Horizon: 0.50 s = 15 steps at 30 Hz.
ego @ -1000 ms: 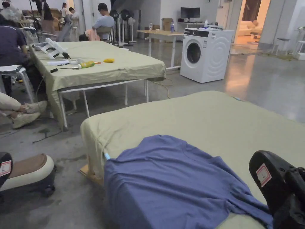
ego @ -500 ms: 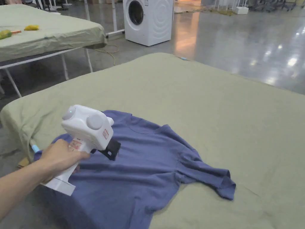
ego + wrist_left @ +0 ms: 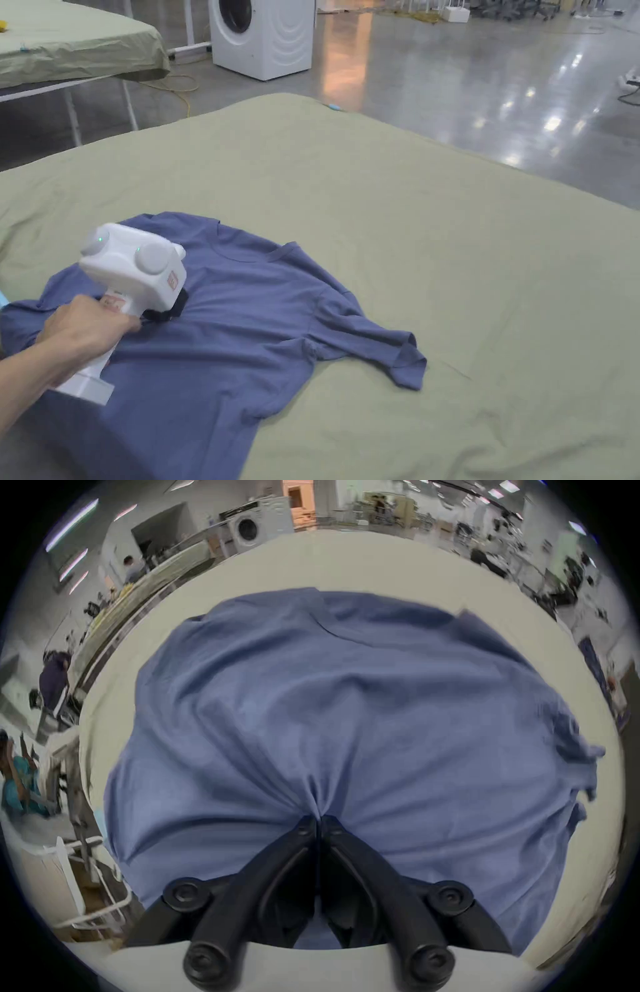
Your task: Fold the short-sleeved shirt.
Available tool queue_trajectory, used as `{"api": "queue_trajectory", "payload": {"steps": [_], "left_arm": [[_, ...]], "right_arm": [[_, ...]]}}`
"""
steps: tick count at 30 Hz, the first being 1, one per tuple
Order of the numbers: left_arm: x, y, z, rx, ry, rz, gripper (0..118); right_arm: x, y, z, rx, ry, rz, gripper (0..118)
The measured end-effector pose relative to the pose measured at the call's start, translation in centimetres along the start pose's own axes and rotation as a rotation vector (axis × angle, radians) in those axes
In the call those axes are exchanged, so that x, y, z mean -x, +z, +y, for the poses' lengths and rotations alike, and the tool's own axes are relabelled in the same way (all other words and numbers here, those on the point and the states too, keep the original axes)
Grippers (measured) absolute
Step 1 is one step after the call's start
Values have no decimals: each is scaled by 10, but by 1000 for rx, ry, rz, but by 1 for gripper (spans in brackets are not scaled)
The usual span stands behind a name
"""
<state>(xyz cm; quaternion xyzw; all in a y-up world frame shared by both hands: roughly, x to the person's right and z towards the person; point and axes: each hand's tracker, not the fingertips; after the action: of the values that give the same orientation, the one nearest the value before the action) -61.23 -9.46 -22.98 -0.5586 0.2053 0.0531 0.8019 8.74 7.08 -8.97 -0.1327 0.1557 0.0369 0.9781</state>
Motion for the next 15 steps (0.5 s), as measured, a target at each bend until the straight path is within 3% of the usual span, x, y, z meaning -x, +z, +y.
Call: {"api": "queue_trajectory", "payload": {"steps": [1, 4, 8, 15], "left_arm": [[-4, 8, -7, -63, -10, 29, 1], [20, 34, -3, -162, 203, -160, 1], [54, 117, -22, -359, 255, -297, 1], [-1, 314, -43, -660, 90, -591, 1]], "right_arm": [[-2, 4, 0, -1, 5, -6, 2], [-8, 14, 2, -7, 3, -17, 2], [-15, 22, 8, -43, -17, -14, 2], [-27, 50, 18, -141, -54, 11, 2]]}}
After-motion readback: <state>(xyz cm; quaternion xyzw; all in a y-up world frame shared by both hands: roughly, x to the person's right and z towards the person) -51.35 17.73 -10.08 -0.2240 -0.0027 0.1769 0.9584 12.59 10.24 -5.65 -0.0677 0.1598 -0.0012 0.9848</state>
